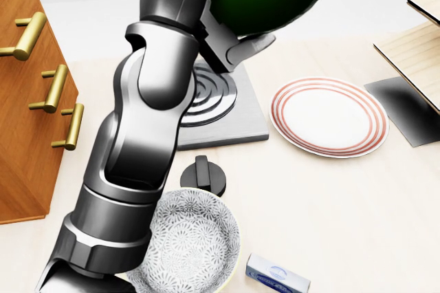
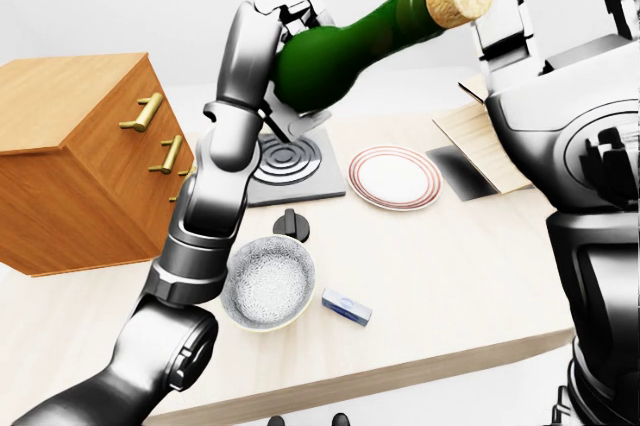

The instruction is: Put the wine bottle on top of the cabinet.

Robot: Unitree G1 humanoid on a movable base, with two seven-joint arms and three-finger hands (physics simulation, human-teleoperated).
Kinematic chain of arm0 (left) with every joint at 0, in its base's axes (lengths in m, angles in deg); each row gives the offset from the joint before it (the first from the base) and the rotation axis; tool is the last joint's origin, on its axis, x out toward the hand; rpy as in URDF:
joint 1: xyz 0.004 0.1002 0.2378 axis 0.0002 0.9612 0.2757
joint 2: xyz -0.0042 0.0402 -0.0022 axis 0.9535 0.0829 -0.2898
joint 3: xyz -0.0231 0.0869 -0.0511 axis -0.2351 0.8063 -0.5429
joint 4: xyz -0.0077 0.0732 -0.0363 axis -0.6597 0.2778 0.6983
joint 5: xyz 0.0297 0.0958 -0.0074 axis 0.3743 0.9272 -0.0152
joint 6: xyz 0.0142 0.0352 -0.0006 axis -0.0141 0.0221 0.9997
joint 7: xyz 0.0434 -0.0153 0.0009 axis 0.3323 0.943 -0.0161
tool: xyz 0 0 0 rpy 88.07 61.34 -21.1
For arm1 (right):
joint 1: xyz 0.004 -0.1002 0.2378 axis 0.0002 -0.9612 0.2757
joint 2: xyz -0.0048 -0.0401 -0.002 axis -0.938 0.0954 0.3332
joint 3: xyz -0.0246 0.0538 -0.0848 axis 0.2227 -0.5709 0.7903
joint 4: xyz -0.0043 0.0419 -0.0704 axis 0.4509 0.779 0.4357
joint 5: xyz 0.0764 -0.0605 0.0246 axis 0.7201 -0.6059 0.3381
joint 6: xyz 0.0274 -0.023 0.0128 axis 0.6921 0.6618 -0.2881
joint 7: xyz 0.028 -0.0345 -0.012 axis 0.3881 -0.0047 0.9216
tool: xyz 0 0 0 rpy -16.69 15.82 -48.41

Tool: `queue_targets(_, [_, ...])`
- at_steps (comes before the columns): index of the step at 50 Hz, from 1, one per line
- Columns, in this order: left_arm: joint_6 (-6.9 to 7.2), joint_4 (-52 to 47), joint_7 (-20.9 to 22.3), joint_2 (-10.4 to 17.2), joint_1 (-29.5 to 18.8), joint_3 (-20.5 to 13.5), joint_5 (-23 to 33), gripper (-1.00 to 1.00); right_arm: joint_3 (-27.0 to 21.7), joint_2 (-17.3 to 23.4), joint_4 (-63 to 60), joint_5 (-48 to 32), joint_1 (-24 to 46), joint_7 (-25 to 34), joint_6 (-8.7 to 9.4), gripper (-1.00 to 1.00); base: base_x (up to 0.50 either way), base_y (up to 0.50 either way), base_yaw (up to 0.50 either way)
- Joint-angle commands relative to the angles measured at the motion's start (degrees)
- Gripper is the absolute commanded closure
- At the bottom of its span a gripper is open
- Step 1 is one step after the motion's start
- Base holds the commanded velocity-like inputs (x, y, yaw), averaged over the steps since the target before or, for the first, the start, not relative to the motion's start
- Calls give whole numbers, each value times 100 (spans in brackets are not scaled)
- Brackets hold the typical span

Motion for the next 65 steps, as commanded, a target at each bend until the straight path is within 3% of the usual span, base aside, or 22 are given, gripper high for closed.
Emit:
queue_targets(1, [0, -517, 284, 262, -328, -143, -345, 97, -1353, 866, -1393, 1272, -2312, 0, 0, -100, 0, 0, 0])
queue_targets(6, [0, -894, 580, 427, -547, -158, -325, 97, -2097, 119, -1519, 1273, -2684, 0, 0, -100, 0, 0, 0])
queue_targets(10, [0, -1581, 1067, 574, -782, -164, -245, 97, -2665, -915, -1520, 1141, -2683, 0, 0, -100, 0, 0, 0])
queue_targets(13, [0, -2112, 1432, 770, -891, -92, 9, 98, -3035, -1479, -1520, 439, -2809, 0, 0, -100, 0, 0, 0])
queue_targets(17, [0, -2692, 2046, 973, -1326, -320, 13, 98, -3297, -2105, -1466, -1847, -3191, 1790, 0, -100, 0, 0, 0])
queue_targets(20, [0, -3183, 2463, 1395, -1561, -337, 195, 98, -3195, -2342, -1466, -3343, -3532, 3037, 0, -100, 0, 0, 0])
queue_targets(22, [0, -3387, 2727, 1619, -1762, -398, 247, 97, -3116, -2679, -1412, -3927, -3639, 3624, 0, -100, 0, 0, 0])
queue_targets(24, [0, -3493, 2970, 2030, -2098, -504, 305, 97, -3009, -2966, -1504, -4423, -3750, 4080, 0, -100, 0, 0, 0])
queue_targets(28, [0, -3459, 3553, 2677, -2722, -730, 47, 97, -2842, -2908, -1520, -4440, -3805, 4075, 0, -100, 0, 0, 0])
queue_targets(30, [0, -3315, 3697, 3050, -2926, -845, -108, 97, -2771, -2840, -1520, -4330, -3754, 3937, 0, -100, 0, 0, 0])
queue_targets(32, [0, -3275, 3766, 3246, -2920, -937, -269, 97, -2754, -2832, -1520, -4286, -3658, 3853, 0, -100, 0, 0, 0])
queue_targets(35, [0, -3098, 3748, 3432, -2848, -1203, -559, 98, -2740, -2821, -1520, -4210, -3491, 3752, 0, -100, 0, 0, 0])
queue_targets(38, [0, -2577, 3737, 3685, -3121, -1436, -1049, 97, -2686, -2833, -1520, -4242, -3276, 3689, 0, -100, 0, 0, 0])
queue_targets(43, [0, -2042, 3628, 4096, -3440, -1539, -1712, 97, -2710, -2859, -1518, -4247, -3080, 3668, 0, -100, 0, 0, 0])
queue_targets(51, [0, -896, 3363, 4800, -3929, -1570, -2333, 97, -2748, -2919, -1511, -4367, -2945, 3772, 0, -100, 0, 0, 0])
queue_targets(57, [0, -343, 3112, 5226, -3355, -1836, -2646, 95, -2661, -2948, -1451, -4637, -2953, 3968, 0, -100, 0, 0, 0])
queue_targets(62, [0, 588, 2946, 5445, -3680, -1687, -2851, 96, -2532, -3004, -1421, -4857, -2862, 4064, 0, -100, 0, 0, 0])
queue_targets(65, [0, 591, 2849, 5463, -3474, -1757, -2921, 95, -2479, -3033, -1385, -4968, -2819, 4124, 0, -100, 0, 0, 0])
